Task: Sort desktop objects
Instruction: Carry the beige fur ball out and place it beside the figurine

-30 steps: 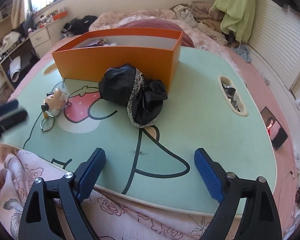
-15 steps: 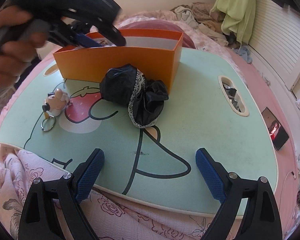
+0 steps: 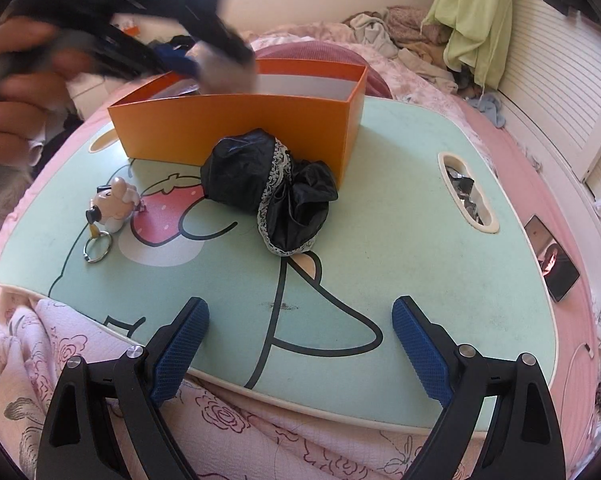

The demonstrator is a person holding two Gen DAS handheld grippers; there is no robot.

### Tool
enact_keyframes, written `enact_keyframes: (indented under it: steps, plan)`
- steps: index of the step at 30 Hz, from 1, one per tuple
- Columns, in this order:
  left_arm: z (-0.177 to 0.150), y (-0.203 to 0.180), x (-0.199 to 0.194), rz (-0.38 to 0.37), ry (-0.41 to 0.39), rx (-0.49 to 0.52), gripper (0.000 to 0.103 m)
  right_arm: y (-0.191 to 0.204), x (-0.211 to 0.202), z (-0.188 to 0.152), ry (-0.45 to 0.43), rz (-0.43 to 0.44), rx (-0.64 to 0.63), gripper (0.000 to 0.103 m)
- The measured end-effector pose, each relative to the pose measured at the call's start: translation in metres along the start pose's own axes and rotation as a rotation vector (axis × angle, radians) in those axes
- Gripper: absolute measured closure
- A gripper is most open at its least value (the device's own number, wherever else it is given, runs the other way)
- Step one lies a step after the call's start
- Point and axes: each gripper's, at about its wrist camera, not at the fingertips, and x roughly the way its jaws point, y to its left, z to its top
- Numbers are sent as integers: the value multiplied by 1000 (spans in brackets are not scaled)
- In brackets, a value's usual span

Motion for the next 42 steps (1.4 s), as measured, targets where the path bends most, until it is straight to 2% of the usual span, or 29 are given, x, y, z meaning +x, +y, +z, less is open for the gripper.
enact_keyframes:
  steps: [3, 6, 9, 11, 14, 19, 21, 24, 25, 28, 30, 33, 34, 35, 36, 42]
  plan:
    - [-22, -2, -45, 18, -110, 40, 65, 0, 0, 0, 0, 0, 0, 10]
    - [-61, 20, -65, 99, -170, 39, 65, 0, 0, 0, 0, 1, -1, 10]
    - [-91, 53, -62, 194, -164, -5, 65, -1, 0, -1, 0, 1, -1, 10]
    - [-108, 76, -52, 221, -146, -57, 65, 0, 0, 0, 0, 1, -2, 9]
    - [-122, 92, -28, 173, -87, -100, 65, 0, 0, -1, -1, 1, -1, 9]
    - [-115, 61, 5, 55, -37, -42, 66, 0, 0, -1, -1, 3, -2, 9]
    - [-106, 53, 13, 64, -49, -40, 65, 0, 0, -1, -1, 2, -1, 9]
    - [-107, 54, 6, 70, -74, -61, 60, 0, 0, -2, -1, 2, -1, 9]
    - [-111, 59, -3, 59, -93, -76, 55, 0, -1, -2, -1, 1, -1, 9]
    - [-123, 72, -24, 65, -138, -113, 15, 0, -1, -1, -1, 1, -2, 9]
    - [-135, 74, -31, 123, -141, -82, 15, 0, -1, -2, -1, 3, -2, 8]
    - [-152, 65, -17, 282, -91, 32, 15, 2, 0, -1, 0, 3, -5, 8]
    - [-160, 55, -11, 357, -113, 122, 8, 3, 1, -1, 3, 1, -6, 6]
    - [-163, 49, -4, 394, -104, 175, 0, 3, 2, 0, 7, -4, -5, 3]
    - [-162, 46, -2, 351, -99, 198, 0, 4, 4, 1, 17, -12, -2, 2]
    - [-156, 53, -3, 368, -105, 169, 0, 1, 7, 4, 30, -44, 28, 0]
